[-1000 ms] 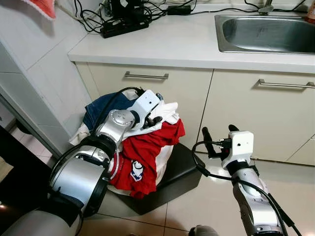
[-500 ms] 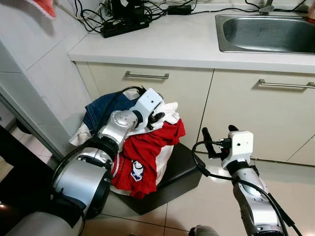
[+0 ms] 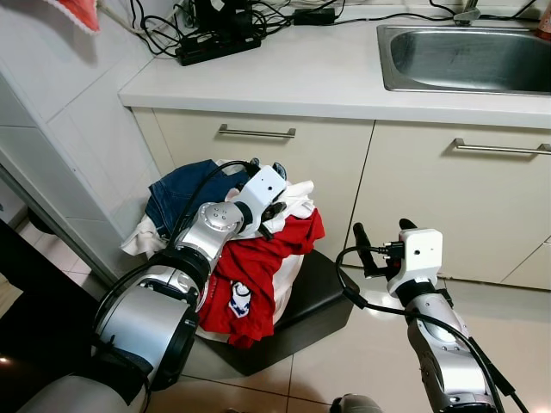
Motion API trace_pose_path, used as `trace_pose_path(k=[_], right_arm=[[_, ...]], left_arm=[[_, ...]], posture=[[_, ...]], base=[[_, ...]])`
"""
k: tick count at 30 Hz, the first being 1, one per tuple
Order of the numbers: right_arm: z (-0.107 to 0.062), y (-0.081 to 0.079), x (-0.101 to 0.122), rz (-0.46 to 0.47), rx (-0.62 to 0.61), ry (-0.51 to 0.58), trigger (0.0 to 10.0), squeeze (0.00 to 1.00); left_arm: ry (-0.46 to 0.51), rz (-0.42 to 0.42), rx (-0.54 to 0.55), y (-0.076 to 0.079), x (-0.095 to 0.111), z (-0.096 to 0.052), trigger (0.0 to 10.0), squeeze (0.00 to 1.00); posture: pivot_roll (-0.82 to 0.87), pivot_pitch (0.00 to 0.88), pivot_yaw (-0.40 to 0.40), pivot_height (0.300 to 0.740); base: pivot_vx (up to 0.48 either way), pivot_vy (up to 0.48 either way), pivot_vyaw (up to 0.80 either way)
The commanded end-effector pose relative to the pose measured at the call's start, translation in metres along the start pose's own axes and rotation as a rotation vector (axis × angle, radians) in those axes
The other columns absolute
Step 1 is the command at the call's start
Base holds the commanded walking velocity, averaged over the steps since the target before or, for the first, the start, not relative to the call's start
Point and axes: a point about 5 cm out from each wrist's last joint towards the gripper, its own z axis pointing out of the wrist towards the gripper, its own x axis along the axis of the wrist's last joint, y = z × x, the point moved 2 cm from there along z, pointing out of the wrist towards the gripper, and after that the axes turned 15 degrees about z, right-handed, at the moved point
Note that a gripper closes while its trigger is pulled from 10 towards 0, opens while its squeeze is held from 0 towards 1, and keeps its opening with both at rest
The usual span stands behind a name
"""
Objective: Clothes washing
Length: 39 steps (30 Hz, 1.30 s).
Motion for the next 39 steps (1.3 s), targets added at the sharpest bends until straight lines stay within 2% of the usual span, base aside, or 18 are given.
trace_pose_path(k=[1, 5, 11, 13, 14, 17, 21, 23, 24, 25, 27, 28, 31, 35, 37, 39], right_arm=[[0.003, -0.002, 0.003, 0.001, 0.013, 0.001, 10.0, 0.00], [0.002, -0.002, 0.003, 0.000, 0.012, -0.001, 10.0, 0.00], [0.002, -0.002, 0.002, 0.000, 0.012, -0.004, 10.0, 0.00], [0.002, -0.002, 0.002, 0.000, 0.012, -0.004, 10.0, 0.00], [0.002, -0.003, 0.002, 0.000, 0.012, -0.004, 10.0, 0.00], [0.001, -0.002, 0.001, -0.001, 0.009, -0.005, 10.0, 0.00], [0.001, -0.002, 0.001, -0.002, 0.007, -0.009, 10.0, 0.00], [0.002, -0.002, 0.000, -0.002, 0.008, -0.011, 10.0, 0.00], [0.002, -0.002, 0.000, -0.003, 0.009, -0.012, 10.0, 0.00], [0.002, -0.002, 0.000, -0.003, 0.009, -0.012, 10.0, 0.00], [0.004, -0.002, -0.001, -0.005, 0.011, -0.015, 10.0, 0.00], [0.004, -0.002, -0.001, -0.005, 0.011, -0.015, 10.0, 0.00], [0.005, -0.003, -0.001, -0.007, 0.012, -0.017, 10.0, 0.00], [0.006, -0.003, -0.002, -0.011, 0.012, -0.017, 10.0, 0.00], [0.006, -0.002, -0.002, -0.011, 0.012, -0.018, 10.0, 0.00], [0.007, -0.002, -0.002, -0.012, 0.013, -0.020, 10.0, 0.00]], left_arm=[[0.020, -0.021, 0.006, 0.001, 0.002, 0.001, 0.0, 0.00], [0.041, -0.041, 0.023, -0.002, 0.007, 0.001, 0.0, 0.00], [0.142, -0.214, 0.062, -0.013, 0.024, 0.002, 0.0, 0.00], [0.155, -0.232, 0.063, -0.014, 0.025, 0.001, 0.0, 0.00], [0.225, -0.321, 0.100, -0.026, 0.037, -0.001, 0.0, 0.00], [0.327, -0.391, 0.146, -0.045, 0.055, -0.006, 0.0, 0.00], [0.436, -0.400, 0.229, -0.073, 0.079, -0.019, 0.0, 0.00], [0.487, -0.387, 0.254, -0.084, 0.089, -0.025, 0.0, 0.00], [0.507, -0.353, 0.273, -0.093, 0.096, -0.030, 0.0, 0.00], [0.507, -0.353, 0.273, -0.093, 0.096, -0.030, 0.0, 0.00], [0.513, -0.318, 0.305, -0.106, 0.103, -0.037, 0.0, 0.00], [0.513, -0.318, 0.305, -0.106, 0.103, -0.037, 0.0, 0.00], [0.484, -0.300, 0.364, -0.120, 0.102, -0.044, 0.0, 0.00], [0.443, -0.326, 0.526, -0.153, 0.099, -0.064, 0.0, 0.00], [0.442, -0.331, 0.552, -0.159, 0.099, -0.068, 0.0, 0.00], [0.442, -0.339, 0.617, -0.174, 0.104, -0.080, 0.0, 0.00]], posture=[[-0.29, 0.000, 0.105, 0.740], [-0.29, 0.000, 0.105, 0.740], [-0.29, 0.000, 0.106, 0.740], [-0.29, 0.000, 0.106, 0.740], [-0.29, 0.000, 0.107, 0.740], [-0.28, 0.000, 0.107, 0.740], [-0.28, 0.000, 0.106, 0.740], [-0.28, 0.000, 0.105, 0.740], [-0.28, 0.000, 0.105, 0.740], [-0.28, 0.000, 0.105, 0.740], [-0.27, 0.000, 0.104, 0.740], [-0.27, 0.000, 0.104, 0.740], [-0.27, 0.000, 0.106, 0.740], [-0.28, 0.000, 0.108, 0.740], [-0.28, 0.000, 0.106, 0.740], [-0.27, 0.000, 0.105, 0.740]], base=[[0.000, 0.000, 0.00], [0.000, 0.000, 0.00], [0.000, 0.000, 0.00], [0.000, 0.000, 0.00], [0.000, 0.000, 0.00], [0.000, 0.000, 0.00], [0.000, 0.000, 0.00], [0.000, 0.000, 0.00], [0.000, 0.000, 0.00], [0.000, 0.000, 0.00], [0.000, 0.000, 0.00], [0.000, 0.000, 0.00], [0.000, 0.000, 0.00], [0.000, 0.000, 0.00], [0.000, 0.000, 0.00], [0.000, 0.000, 0.00]])
